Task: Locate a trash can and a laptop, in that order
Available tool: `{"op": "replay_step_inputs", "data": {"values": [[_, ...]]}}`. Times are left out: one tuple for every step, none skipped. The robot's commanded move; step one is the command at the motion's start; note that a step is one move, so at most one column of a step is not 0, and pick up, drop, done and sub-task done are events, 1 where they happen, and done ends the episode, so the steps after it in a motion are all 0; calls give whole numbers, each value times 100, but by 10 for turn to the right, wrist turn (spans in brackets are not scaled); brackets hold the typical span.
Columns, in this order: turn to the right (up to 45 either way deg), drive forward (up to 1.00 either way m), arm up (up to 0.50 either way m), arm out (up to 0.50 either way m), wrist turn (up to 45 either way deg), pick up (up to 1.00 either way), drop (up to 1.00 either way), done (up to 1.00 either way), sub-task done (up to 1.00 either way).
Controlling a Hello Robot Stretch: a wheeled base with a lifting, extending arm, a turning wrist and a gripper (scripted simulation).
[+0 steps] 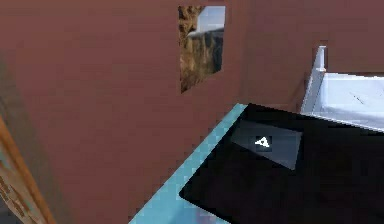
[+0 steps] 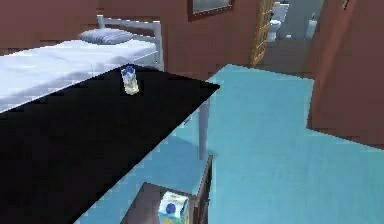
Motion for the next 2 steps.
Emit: {"op": "replay_step_inputs", "data": {"values": [[210,0,0,0,0,0,0,0,0],[0,0,0,0,0,0,0,100,0]]}}
